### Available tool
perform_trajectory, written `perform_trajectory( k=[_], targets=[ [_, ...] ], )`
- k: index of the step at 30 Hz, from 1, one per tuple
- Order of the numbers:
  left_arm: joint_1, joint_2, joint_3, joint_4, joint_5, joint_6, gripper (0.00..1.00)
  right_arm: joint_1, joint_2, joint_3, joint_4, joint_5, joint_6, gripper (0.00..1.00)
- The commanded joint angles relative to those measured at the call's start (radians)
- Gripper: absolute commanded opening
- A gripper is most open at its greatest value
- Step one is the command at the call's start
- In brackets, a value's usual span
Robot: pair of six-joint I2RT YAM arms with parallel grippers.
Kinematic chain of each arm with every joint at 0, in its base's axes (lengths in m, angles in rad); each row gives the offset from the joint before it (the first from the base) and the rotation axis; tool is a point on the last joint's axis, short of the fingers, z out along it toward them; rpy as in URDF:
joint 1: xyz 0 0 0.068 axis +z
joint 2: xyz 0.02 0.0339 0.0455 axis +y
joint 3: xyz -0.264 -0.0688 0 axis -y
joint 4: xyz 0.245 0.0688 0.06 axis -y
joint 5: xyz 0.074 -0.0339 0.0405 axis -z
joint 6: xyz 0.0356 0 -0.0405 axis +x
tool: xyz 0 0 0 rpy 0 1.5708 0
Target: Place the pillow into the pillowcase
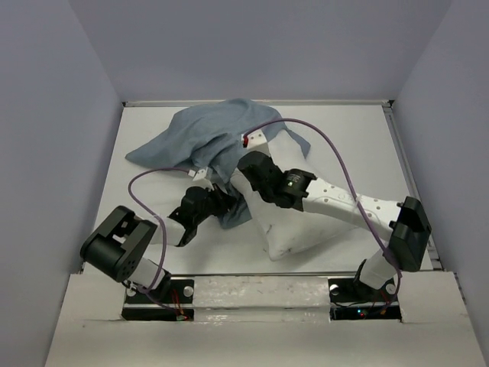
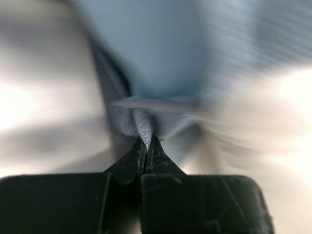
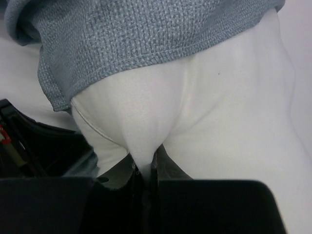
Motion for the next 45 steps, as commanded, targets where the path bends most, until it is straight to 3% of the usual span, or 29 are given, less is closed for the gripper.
perform_trajectory(
  k=[1, 5, 13, 17, 22, 25, 29, 32, 36, 40, 41, 42, 45],
  targets=[
    [-0.086, -0.147, 0.031, 0.093, 0.163, -0.031, 0.00, -0.033, 0.024, 0.075, 0.188, -0.012, 0.094, 0.00],
    [-0.184, -0.404, 0.053, 0.006, 0.230, -0.058, 0.00, -0.055, 0.156, 0.191, 0.207, 0.025, 0.162, 0.00],
    [-0.198, -0.728, 0.008, -0.010, 0.411, -0.239, 0.00, -0.159, 0.349, 0.448, 0.147, 0.089, 0.323, 0.00],
    [-0.151, -0.727, 0.053, -0.147, 0.387, -0.141, 0.00, -0.159, 0.244, 0.374, 0.116, 0.178, 0.387, 0.00],
    [-0.090, -0.516, 0.171, 0.004, 0.492, -0.167, 0.00, -0.159, -0.041, 0.196, 0.234, 0.301, 0.268, 0.00],
    [-0.167, -0.379, 0.342, 0.056, 0.549, -0.183, 0.00, -0.147, -0.080, 0.141, 0.363, 0.355, 0.167, 0.00],
    [-0.232, -0.453, 0.329, 0.026, 0.539, -0.201, 0.00, -0.147, 0.108, 0.230, 0.375, 0.408, 0.115, 0.00],
    [-0.233, -0.613, 0.243, -0.066, 0.500, -0.206, 0.00, -0.187, 0.233, 0.316, 0.363, 0.372, 0.131, 0.00],
    [-0.226, -0.797, 0.115, -0.204, 0.465, -0.224, 0.00, -0.242, 0.277, 0.334, 0.285, 0.327, 0.277, 0.00],
    [-0.164, -0.824, 0.024, -0.293, 0.451, -0.206, 0.00, -0.242, 0.218, 0.253, 0.254, 0.266, 0.332, 0.00],
    [-0.143, -0.821, 0.010, -0.302, 0.456, -0.204, 0.05, -0.233, 0.201, 0.200, 0.256, 0.219, 0.334, 0.00],
    [-0.096, -0.813, -0.013, -0.312, 0.468, -0.195, 0.27, -0.233, 0.164, 0.170, 0.254, 0.185, 0.340, 0.04],
    [-0.052, -0.799, -0.022, -0.327, 0.476, -0.175, 0.61, -0.221, 0.104, 0.068, 0.268, 0.033, 0.308, 0.30]
  ],
)
